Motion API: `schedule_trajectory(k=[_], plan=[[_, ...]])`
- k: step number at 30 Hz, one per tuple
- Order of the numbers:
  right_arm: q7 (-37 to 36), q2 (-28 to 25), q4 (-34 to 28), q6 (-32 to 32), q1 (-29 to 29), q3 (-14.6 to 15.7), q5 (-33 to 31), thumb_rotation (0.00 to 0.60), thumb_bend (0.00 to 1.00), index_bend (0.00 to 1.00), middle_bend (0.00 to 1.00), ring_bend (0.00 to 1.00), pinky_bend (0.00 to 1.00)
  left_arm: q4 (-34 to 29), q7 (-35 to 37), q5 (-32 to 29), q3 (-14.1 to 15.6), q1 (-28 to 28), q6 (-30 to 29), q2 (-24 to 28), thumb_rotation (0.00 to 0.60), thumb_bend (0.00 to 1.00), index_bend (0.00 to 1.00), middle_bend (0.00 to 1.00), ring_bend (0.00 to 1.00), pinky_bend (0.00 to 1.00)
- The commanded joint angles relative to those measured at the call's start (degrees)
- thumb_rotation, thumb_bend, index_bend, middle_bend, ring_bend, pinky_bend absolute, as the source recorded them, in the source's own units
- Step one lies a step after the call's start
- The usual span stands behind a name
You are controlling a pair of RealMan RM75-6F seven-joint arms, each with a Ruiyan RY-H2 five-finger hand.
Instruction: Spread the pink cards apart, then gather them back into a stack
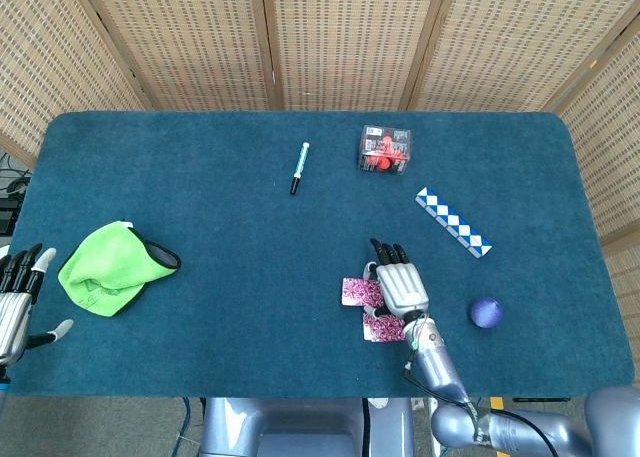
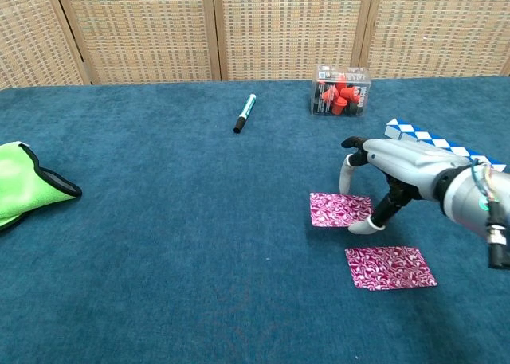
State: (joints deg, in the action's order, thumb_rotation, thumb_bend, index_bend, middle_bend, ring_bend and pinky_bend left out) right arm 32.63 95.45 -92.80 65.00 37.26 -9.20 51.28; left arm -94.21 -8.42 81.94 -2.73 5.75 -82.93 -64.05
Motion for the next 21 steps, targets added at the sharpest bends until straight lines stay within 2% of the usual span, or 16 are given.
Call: schedule_trajectory(k=[1, 10, 21], plan=[[-1.7, -3.8, -3.4, 1.3, -2.2, 3.6, 5.2, 0.6, 0.26, 0.46, 0.0, 0.0, 0.0, -0.1, -0.1, 0.0, 0.0, 0.0, 0.0, 0.0, 0.6, 0.0, 0.0, 0.0, 0.0, 0.0], [-4.6, -6.2, -4.1, 2.1, -5.8, 9.2, 12.6, 0.6, 0.26, 0.46, 0.0, 0.0, 0.0, -0.1, -0.2, 0.1, 0.1, 0.0, 0.0, 0.1, 0.6, 0.0, 0.0, 0.0, 0.0, 0.0], [-4.8, -4.6, -0.6, 1.5, -7.0, 9.3, 14.1, 0.6, 0.26, 0.46, 0.0, 0.0, 0.0, -0.1, -0.1, 0.1, 0.1, 0.0, 0.0, 0.1, 0.6, 0.0, 0.0, 0.0, 0.0, 0.0]])
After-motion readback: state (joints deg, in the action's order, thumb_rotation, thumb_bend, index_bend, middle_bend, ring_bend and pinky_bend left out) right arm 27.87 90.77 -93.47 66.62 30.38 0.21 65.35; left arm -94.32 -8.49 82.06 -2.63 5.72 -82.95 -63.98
